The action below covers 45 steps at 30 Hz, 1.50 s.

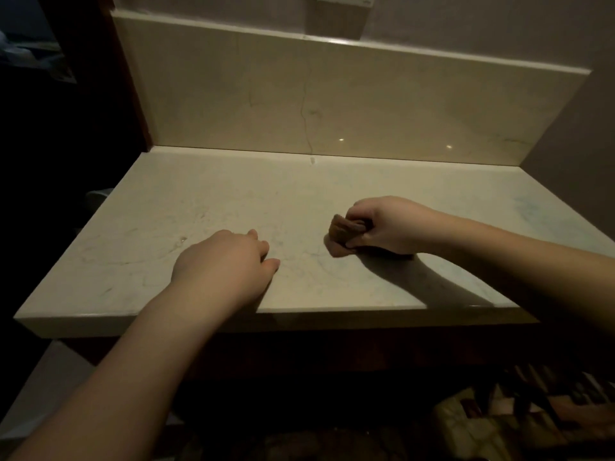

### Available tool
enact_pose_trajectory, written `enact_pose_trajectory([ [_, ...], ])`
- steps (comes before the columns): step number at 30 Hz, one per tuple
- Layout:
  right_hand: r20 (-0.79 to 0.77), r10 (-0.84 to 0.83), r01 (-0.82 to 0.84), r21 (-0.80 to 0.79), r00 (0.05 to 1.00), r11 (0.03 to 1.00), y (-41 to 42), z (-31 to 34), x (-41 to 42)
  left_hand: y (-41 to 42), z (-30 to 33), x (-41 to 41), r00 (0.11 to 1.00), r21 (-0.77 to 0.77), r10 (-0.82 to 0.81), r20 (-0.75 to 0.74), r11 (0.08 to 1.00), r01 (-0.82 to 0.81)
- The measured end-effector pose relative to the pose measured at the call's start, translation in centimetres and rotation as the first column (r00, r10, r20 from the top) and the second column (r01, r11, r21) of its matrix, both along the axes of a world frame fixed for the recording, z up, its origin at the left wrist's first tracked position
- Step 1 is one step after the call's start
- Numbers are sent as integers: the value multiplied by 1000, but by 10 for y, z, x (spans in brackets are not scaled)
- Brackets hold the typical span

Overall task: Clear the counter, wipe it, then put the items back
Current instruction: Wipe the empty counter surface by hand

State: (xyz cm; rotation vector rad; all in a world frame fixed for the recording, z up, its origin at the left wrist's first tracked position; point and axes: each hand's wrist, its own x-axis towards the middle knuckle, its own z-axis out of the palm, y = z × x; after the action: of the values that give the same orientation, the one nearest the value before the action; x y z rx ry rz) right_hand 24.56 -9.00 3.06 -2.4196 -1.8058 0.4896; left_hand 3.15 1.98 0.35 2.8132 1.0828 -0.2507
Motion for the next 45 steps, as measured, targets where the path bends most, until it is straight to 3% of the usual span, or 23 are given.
enact_pose_trajectory([
  [4,79,-114,107,86,990,990,26,0,8,1,2,2,999,21,-11,-31,1000,12],
  [8,10,-170,166,169,985,971,26,-7,2,0,2,2,998,46,-23,-51,999,25],
  [15,-44,-7,8,37,999,999,-58,-4,-45,2,-3,0,999,87,-51,-10,995,52],
  [19,-30,-54,56,68,998,996,-59,-4,-50,1,-4,0,999,99,-45,15,994,43],
  [24,-12,-151,150,224,988,963,-20,-17,-57,0,-6,-1,997,137,-64,32,989,59],
  [34,-15,32,-27,269,999,963,-78,-25,-69,0,-11,-3,994,159,-92,52,984,82],
  [40,-21,-58,61,227,998,972,-31,-19,-81,-1,-8,0,998,153,-64,21,986,60],
  [45,30,-5,-3,276,1000,961,-32,-23,-84,-2,-8,-5,996,153,-80,36,985,74],
])
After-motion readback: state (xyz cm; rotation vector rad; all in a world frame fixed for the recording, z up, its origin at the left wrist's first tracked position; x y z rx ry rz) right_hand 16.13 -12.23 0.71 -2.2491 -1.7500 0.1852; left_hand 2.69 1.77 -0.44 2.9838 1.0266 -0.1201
